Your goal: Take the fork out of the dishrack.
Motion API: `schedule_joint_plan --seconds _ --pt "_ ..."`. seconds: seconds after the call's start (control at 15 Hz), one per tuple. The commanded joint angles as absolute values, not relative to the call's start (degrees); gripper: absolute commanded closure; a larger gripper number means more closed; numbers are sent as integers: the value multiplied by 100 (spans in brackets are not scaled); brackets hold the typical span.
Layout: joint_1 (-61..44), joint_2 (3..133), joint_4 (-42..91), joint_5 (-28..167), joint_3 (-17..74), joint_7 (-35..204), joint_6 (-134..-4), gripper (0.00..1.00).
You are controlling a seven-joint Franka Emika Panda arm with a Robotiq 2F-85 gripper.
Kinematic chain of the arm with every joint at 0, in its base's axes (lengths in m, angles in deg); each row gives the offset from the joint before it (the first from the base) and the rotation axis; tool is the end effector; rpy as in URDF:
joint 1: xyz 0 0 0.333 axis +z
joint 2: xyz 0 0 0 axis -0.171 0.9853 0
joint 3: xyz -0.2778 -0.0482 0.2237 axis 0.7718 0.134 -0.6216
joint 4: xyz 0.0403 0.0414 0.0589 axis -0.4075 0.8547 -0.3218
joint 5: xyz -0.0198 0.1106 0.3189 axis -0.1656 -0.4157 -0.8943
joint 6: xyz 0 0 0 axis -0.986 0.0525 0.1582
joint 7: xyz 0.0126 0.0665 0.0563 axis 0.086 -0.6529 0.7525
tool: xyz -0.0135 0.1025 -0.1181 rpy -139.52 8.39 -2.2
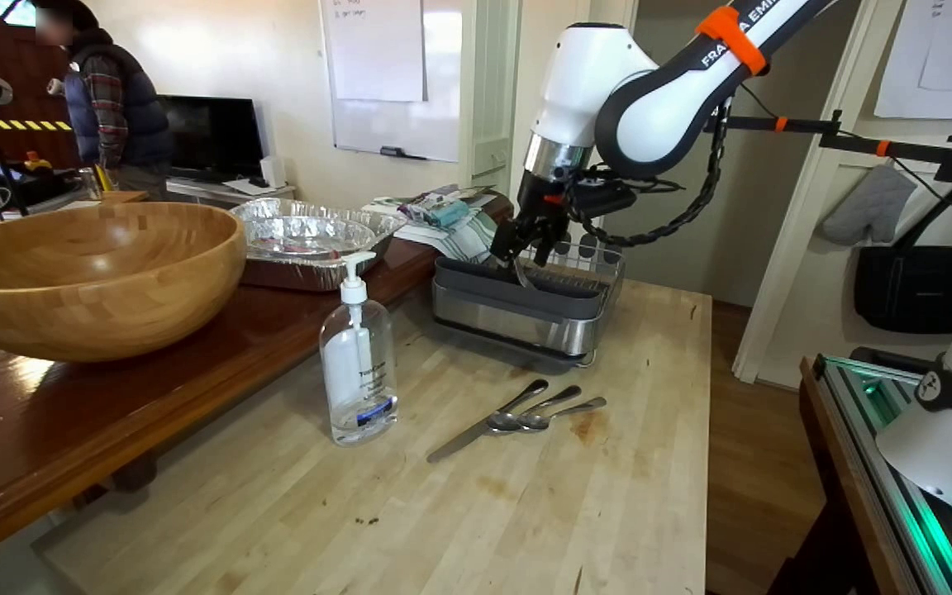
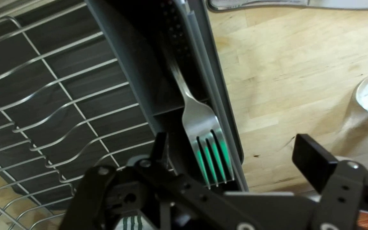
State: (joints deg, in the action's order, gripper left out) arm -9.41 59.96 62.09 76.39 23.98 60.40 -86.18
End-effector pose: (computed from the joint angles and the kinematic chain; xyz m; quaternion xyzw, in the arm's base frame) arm 0.5338 0.0070 0.3524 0.9777 -0.1705 0.1212 0.0180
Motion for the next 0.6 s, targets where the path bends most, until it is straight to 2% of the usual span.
schedule_joint_plan --seconds 0.0,0.53 --pt "-773 6216 6087 7573 2545 5937 -8780 27" --pt "-677 6287 6027 7599 2657 5936 -8805 89"
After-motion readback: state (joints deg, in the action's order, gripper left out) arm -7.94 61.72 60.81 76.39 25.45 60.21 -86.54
